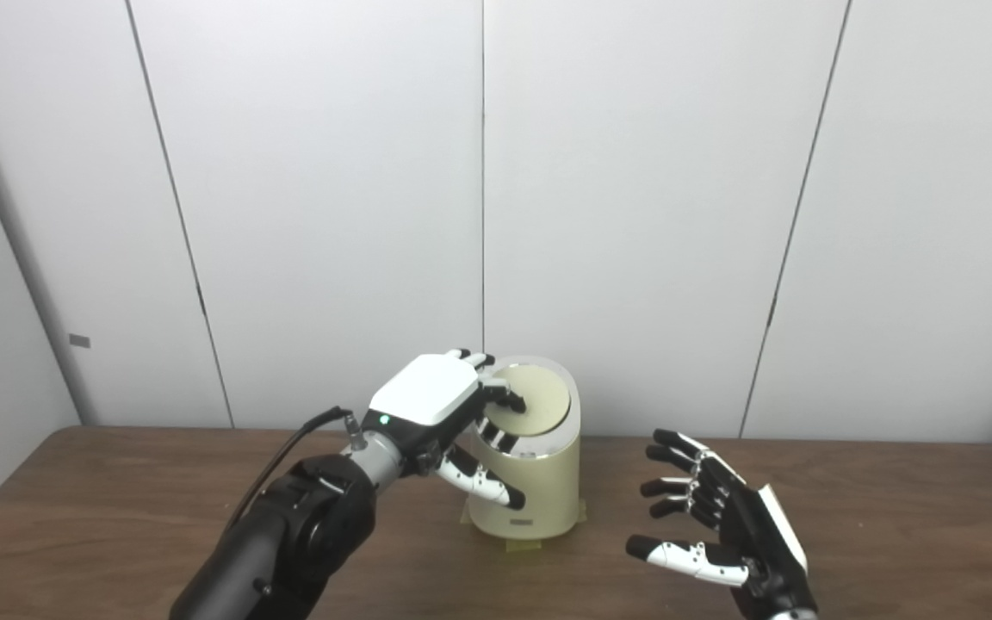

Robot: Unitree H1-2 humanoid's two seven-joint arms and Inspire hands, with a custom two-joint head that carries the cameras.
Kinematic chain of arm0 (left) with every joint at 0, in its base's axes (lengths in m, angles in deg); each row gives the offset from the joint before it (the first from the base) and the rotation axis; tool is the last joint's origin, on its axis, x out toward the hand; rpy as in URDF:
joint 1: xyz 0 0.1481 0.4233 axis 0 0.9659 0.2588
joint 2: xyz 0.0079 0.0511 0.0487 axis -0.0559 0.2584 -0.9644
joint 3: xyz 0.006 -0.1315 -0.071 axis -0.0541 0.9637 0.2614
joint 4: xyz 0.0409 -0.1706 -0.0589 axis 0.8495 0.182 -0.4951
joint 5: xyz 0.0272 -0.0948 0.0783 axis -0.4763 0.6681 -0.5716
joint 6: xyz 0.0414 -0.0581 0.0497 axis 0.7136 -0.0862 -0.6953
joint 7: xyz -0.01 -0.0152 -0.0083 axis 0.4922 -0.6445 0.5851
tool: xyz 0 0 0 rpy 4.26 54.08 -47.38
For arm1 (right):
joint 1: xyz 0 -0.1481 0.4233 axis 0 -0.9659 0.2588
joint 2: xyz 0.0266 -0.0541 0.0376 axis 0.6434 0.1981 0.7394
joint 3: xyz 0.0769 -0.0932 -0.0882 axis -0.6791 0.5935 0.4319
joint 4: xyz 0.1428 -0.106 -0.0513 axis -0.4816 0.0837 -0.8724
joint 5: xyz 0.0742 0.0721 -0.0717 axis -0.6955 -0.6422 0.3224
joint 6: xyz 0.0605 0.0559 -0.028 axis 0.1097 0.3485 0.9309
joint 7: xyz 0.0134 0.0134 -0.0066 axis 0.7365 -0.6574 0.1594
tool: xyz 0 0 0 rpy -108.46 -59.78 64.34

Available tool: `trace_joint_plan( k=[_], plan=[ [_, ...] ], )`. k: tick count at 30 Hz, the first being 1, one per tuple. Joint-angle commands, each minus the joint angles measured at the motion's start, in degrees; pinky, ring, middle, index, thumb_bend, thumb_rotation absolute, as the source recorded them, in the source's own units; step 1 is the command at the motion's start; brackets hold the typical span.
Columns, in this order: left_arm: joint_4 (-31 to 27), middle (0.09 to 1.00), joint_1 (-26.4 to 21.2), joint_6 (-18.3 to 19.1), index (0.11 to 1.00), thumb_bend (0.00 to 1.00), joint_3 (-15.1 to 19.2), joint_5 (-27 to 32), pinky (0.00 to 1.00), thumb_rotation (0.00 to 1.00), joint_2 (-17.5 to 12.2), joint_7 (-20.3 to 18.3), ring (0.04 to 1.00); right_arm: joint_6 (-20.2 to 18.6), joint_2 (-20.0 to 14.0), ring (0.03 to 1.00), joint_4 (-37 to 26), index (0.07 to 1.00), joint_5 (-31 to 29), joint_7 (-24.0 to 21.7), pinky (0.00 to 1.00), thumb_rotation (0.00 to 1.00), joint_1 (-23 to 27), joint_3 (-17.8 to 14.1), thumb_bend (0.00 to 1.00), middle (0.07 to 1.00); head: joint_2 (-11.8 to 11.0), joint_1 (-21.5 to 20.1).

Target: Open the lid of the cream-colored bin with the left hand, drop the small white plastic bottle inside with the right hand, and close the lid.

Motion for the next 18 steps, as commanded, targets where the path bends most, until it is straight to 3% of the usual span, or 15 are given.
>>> trace_joint_plan(
  k=[1,6,12,18],
  plan=[
    [-1.1,0.763,-1.2,-1.5,0.762,0.96,-0.4,-0.5,1.0,0.44,-0.8,0.7,0.957,0.6,0.1,0.63,-2.1,0.797,-0.8,0.3,0.53,0.17,2.1,-0.2,0.8,0.79,0.1,0.0],
    [-1.3,0.758,-0.6,-2.7,0.758,0.96,-2.3,-3.6,1.0,0.45,-1.3,0.8,0.96,0.8,-0.2,0.626,-2.0,0.797,0.5,0.7,0.53,0.19,2.2,0.0,0.81,0.787,0.1,0.0],
    [-1.9,0.774,-0.5,-1.3,0.762,0.97,-4.8,-7.2,1.0,0.44,-1.4,-2.2,0.968,0.6,-0.1,0.627,-2.1,0.793,0.2,0.7,0.51,0.2,2.2,-0.2,0.82,0.78,0.5,-0.2],
    [-0.6,0.77,-0.1,-3.1,0.756,0.99,-7.9,-11.2,1.0,0.43,-1.6,-1.0,0.962,0.2,0.1,0.632,-2.5,0.795,0.4,0.8,0.52,0.2,2.1,-0.1,0.82,0.782,0.7,-0.4]
  ],
)
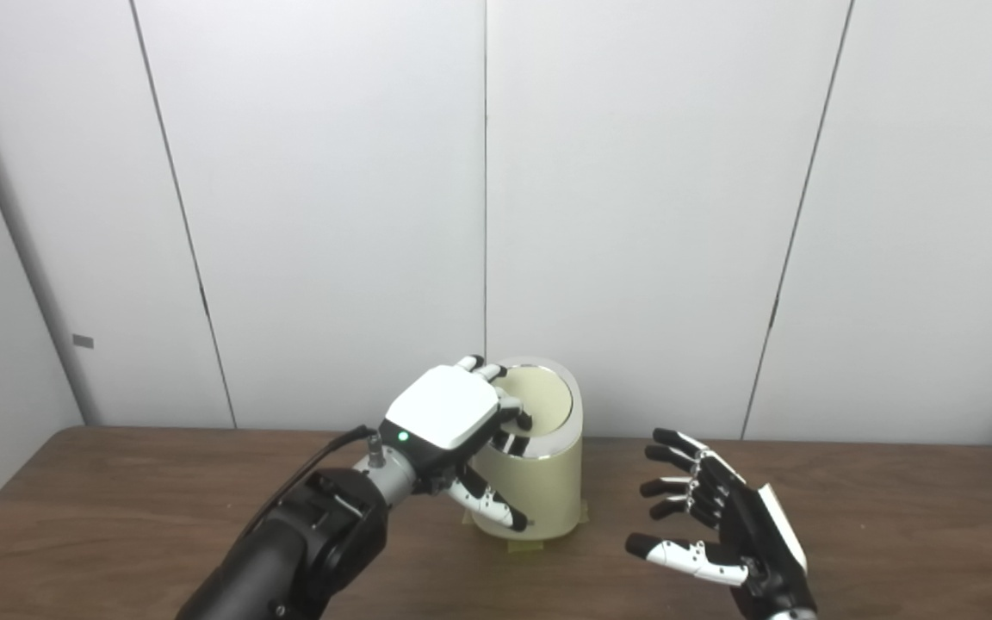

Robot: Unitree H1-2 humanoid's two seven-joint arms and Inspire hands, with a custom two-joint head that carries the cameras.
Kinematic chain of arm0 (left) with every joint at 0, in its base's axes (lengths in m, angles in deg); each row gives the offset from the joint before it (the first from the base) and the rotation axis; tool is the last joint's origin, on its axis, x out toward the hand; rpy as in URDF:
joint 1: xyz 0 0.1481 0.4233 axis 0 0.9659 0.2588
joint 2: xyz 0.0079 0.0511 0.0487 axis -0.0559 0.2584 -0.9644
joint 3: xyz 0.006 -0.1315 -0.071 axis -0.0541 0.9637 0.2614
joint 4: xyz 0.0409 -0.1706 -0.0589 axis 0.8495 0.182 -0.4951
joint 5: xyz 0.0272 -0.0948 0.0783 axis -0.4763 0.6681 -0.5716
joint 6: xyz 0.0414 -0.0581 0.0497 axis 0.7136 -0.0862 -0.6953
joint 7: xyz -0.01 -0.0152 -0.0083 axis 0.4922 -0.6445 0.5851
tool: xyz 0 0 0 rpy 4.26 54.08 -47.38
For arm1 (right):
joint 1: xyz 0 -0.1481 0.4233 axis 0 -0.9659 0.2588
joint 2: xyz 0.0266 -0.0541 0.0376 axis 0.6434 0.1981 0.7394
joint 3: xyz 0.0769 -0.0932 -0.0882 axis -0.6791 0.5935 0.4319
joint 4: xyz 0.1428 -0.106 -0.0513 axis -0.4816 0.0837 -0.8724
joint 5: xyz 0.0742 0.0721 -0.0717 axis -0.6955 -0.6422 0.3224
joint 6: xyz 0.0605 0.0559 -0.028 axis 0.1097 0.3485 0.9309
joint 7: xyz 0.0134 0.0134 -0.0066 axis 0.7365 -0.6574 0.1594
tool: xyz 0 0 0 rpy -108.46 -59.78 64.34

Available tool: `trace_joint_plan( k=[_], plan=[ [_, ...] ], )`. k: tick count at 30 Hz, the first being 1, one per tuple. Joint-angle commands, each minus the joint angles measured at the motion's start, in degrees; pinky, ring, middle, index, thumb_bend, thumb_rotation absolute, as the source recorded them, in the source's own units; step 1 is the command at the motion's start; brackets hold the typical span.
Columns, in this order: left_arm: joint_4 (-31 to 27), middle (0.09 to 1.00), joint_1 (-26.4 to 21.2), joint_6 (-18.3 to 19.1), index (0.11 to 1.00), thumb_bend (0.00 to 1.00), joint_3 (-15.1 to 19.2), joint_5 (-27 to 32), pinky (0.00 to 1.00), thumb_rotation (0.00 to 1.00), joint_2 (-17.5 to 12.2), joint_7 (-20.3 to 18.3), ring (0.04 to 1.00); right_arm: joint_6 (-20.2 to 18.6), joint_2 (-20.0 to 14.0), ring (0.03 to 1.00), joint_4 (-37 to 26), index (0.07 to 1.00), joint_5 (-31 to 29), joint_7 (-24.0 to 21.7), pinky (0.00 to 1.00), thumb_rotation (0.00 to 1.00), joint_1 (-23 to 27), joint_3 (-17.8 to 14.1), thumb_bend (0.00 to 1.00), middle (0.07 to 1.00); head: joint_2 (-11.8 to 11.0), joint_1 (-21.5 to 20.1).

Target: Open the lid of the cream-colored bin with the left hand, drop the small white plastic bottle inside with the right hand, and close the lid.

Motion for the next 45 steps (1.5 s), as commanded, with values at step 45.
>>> trace_joint_plan(
  k=[45],
  plan=[
    [-6.0,0.83,22.6,-2.1,0.875,0.76,33.6,53.5,0.73,0.35,13.4,15.1,0.786,-0.4,-0.8,0.65,-2.8,0.797,-1.3,0.8,0.55,0.19,1.0,-0.7,0.82,0.781,0.3,0.5]
  ],
)
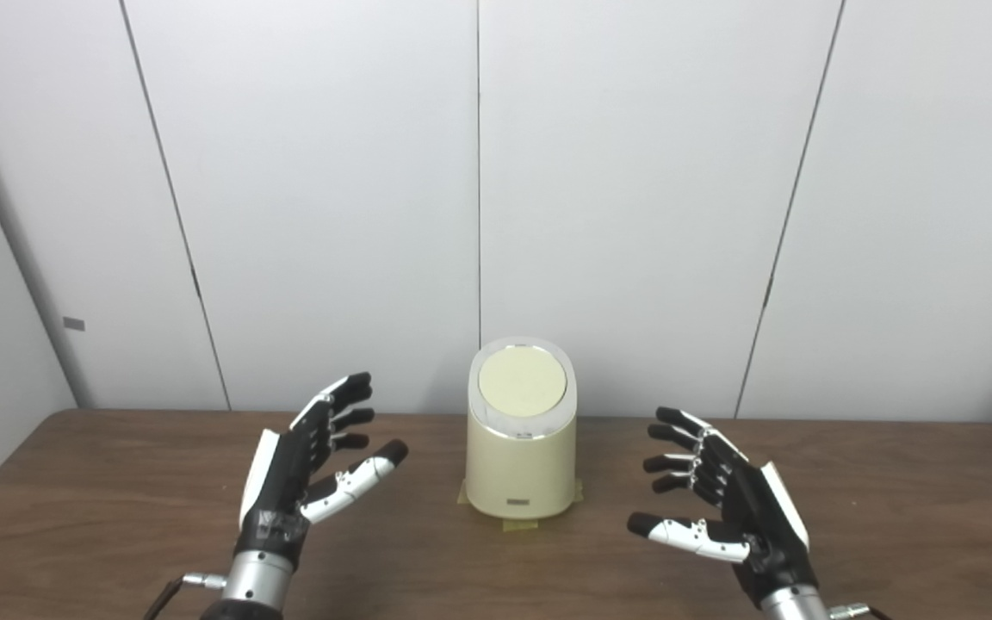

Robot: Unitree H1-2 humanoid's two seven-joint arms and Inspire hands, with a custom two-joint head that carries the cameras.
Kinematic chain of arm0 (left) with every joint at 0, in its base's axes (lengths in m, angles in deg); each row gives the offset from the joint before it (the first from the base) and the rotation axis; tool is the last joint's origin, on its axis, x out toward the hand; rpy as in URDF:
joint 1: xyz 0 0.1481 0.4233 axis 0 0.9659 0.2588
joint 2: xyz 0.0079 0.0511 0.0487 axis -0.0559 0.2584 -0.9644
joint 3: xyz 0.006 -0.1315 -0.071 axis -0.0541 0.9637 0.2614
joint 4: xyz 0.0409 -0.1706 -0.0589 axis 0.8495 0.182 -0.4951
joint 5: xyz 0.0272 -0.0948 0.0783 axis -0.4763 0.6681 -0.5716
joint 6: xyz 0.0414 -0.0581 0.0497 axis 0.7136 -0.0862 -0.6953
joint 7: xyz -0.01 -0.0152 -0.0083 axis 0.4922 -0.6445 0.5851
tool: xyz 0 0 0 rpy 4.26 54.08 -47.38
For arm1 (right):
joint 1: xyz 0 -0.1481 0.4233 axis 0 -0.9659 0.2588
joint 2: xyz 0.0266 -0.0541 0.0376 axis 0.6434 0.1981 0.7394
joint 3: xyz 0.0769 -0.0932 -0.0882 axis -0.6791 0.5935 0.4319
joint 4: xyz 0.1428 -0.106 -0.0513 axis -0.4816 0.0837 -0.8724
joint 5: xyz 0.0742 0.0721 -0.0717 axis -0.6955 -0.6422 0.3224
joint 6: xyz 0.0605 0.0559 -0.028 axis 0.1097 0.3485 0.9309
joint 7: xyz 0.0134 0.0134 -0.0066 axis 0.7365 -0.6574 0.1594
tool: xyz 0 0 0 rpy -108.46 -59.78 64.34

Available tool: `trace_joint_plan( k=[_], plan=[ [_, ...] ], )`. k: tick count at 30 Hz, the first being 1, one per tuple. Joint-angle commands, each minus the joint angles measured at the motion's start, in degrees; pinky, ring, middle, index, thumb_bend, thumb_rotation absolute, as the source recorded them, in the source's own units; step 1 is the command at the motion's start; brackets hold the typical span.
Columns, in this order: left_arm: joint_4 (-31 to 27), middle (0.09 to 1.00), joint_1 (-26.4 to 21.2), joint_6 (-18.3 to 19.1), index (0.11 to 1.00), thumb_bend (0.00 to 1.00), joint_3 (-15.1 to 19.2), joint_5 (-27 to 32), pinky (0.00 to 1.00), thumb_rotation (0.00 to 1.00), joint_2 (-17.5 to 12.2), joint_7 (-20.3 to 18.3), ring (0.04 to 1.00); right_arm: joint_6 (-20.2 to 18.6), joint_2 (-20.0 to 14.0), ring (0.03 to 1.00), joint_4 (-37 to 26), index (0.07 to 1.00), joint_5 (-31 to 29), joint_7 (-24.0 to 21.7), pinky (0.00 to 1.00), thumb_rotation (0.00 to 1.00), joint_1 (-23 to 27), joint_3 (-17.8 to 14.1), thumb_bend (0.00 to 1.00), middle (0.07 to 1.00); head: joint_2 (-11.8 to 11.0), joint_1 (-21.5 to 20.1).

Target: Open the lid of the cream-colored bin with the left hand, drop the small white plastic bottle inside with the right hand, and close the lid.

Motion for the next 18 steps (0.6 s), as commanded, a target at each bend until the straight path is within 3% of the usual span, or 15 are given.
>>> trace_joint_plan(
  k=[1,7,13,18],
  plan=[
    [-0.3,0.83,-1.1,-3.3,0.876,0.76,0.3,2.4,0.74,0.35,-0.8,-0.5,0.786,1.0,0.1,0.65,-1.8,0.797,-1.1,0.6,0.55,0.19,1.4,-0.7,0.82,0.781,0.2,-0.1],
    [2.1,0.787,0.0,-5.8,0.865,0.78,0.0,4.2,0.61,0.35,-1.5,-0.8,0.738,2.1,-0.1,0.664,-1.2,0.801,-1.6,0.9,0.52,0.21,0.7,-1.5,0.82,0.793,0.4,0.0],
    [0.9,0.769,0.2,-1.6,0.838,0.77,-1.0,3.6,0.57,0.35,-2.8,-1.5,0.706,3.8,-0.7,0.675,0.2,0.805,0.0,2.0,0.56,0.19,0.4,-2.1,0.82,0.794,0.8,-0.7],
    [0.3,0.766,0.5,-0.2,0.814,0.74,-1.8,2.6,0.58,0.3,-3.0,-1.4,0.702,3.5,-0.4,0.67,-0.6,0.804,-0.1,2.1,0.57,0.18,0.1,-2.0,0.81,0.796,0.7,-1.7]
  ],
)
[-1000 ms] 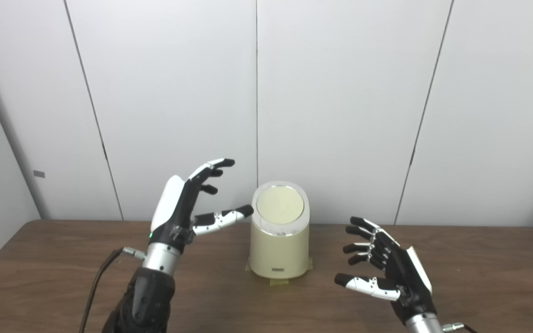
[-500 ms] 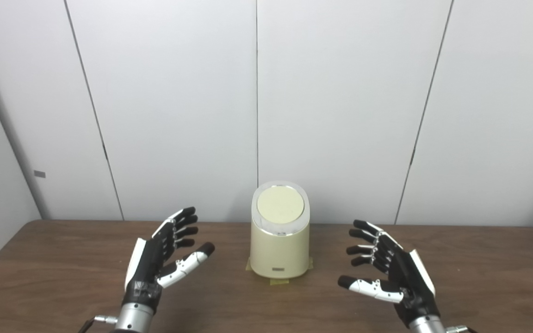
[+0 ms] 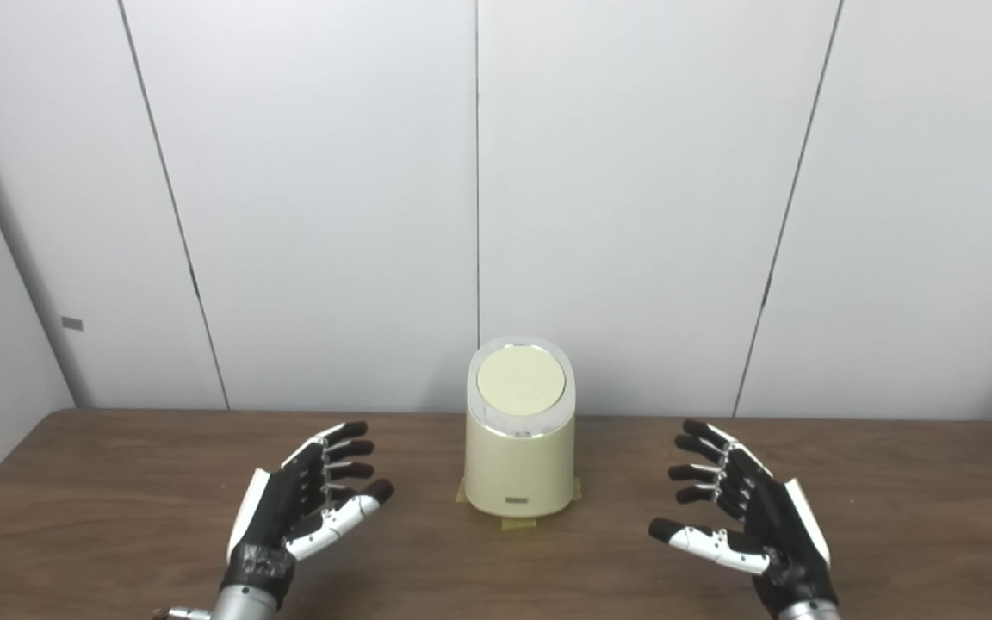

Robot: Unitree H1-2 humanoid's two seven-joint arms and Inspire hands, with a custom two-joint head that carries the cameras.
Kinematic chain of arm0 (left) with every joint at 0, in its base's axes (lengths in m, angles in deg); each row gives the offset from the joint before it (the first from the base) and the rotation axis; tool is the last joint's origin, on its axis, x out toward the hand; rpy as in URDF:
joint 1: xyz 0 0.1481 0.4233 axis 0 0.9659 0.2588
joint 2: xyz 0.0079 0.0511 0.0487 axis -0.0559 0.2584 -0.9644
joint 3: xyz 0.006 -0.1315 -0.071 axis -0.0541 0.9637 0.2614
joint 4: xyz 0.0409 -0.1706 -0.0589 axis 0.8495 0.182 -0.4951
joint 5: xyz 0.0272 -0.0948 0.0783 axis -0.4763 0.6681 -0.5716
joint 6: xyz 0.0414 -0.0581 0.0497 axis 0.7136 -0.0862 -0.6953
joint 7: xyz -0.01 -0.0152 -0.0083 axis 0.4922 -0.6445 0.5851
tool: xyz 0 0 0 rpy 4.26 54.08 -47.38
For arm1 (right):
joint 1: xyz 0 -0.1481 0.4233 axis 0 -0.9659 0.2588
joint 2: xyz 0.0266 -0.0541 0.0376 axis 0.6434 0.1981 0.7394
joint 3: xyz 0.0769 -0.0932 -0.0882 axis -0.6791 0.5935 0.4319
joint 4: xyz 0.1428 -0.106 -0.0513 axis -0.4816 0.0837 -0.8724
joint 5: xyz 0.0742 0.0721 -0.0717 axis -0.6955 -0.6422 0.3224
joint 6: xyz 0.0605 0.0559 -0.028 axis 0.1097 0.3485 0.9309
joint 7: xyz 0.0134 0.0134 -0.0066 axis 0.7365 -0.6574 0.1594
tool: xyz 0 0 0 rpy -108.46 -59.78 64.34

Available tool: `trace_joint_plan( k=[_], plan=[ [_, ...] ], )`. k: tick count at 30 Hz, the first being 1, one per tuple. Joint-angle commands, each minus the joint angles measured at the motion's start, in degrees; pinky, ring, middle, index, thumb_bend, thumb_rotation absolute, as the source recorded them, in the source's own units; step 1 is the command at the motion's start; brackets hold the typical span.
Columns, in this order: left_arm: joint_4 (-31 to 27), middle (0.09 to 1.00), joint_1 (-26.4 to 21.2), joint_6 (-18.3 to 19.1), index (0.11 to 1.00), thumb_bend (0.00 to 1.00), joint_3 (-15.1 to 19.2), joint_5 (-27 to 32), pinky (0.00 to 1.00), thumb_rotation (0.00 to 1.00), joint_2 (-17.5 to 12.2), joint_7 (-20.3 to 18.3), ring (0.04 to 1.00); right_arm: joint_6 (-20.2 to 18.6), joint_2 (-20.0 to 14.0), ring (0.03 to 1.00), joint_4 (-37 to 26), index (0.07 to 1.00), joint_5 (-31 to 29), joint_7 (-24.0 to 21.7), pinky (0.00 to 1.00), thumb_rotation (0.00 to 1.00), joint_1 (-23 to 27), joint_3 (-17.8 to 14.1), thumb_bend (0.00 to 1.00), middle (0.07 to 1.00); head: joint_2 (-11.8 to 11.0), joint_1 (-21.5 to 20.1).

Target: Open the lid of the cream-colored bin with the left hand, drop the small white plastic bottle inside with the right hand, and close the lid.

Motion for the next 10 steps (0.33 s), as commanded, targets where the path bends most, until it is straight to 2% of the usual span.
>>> trace_joint_plan(
  k=[1,10],
  plan=[
    [-2.4,0.767,-1.7,-0.7,0.814,0.74,-0.4,-0.9,0.58,0.31,-0.5,0.5,0.702,2.0,-0.1,0.667,-2.3,0.804,-0.2,0.4,0.56,0.17,1.4,-0.1,0.81,0.796,0.0,-0.4],
    [-2.5,0.774,-1.5,-0.1,0.822,0.72,0.0,-1.2,0.58,0.31,0.2,1.4,0.717,-0.2,1.4,0.654,-4.4,0.793,1.6,1.8,0.53,0.16,0.9,0.4,0.79,0.791,0.0,-1.9]
  ],
)
